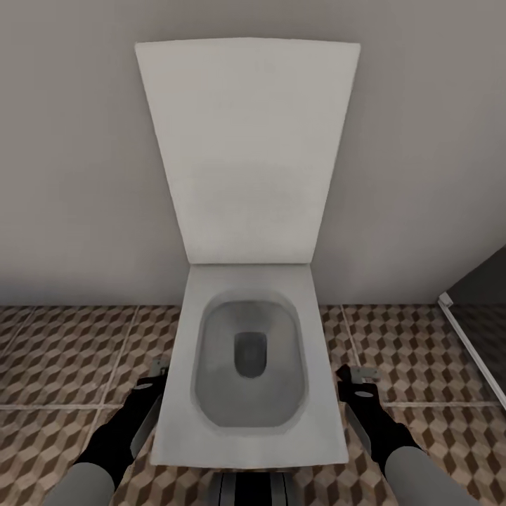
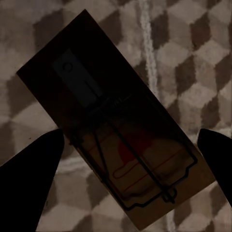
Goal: Take the four mousetraps from the cabinet in the bathroom and place them on the bathroom floor. Make sure all four end up on the same floor surface, and ensure that at least two of them are either under or directly next to the same bathroom sink.
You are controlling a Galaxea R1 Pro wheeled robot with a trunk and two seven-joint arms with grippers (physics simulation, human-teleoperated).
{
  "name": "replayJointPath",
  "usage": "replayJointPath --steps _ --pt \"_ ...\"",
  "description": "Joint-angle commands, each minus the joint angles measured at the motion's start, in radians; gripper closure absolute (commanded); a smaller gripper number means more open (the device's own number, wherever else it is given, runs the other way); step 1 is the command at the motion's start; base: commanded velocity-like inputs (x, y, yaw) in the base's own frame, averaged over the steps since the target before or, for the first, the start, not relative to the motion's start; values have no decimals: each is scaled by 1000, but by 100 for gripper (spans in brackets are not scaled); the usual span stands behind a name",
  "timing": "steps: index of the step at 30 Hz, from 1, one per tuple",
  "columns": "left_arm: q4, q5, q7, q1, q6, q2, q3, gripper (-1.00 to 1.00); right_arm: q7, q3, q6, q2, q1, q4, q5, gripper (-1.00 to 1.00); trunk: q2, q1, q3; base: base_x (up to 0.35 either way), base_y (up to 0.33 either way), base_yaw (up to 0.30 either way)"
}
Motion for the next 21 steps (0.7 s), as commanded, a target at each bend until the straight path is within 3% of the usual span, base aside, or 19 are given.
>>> replayJointPath --steps 1,7,21 --pt "-2 9 12 0 4 2 -6 100 -2 0 7 0 0 -2 1 100 0 0 -1 277 0 0" --pt "-2 9 12 0 4 2 -6 100 -2 0 7 0 0 -2 1 100 0 0 -1 165 0 0" --pt "-2 9 13 0 4 2 -6 100 -2 0 7 -1 0 -2 1 100 0 0 -1 13 0 0"
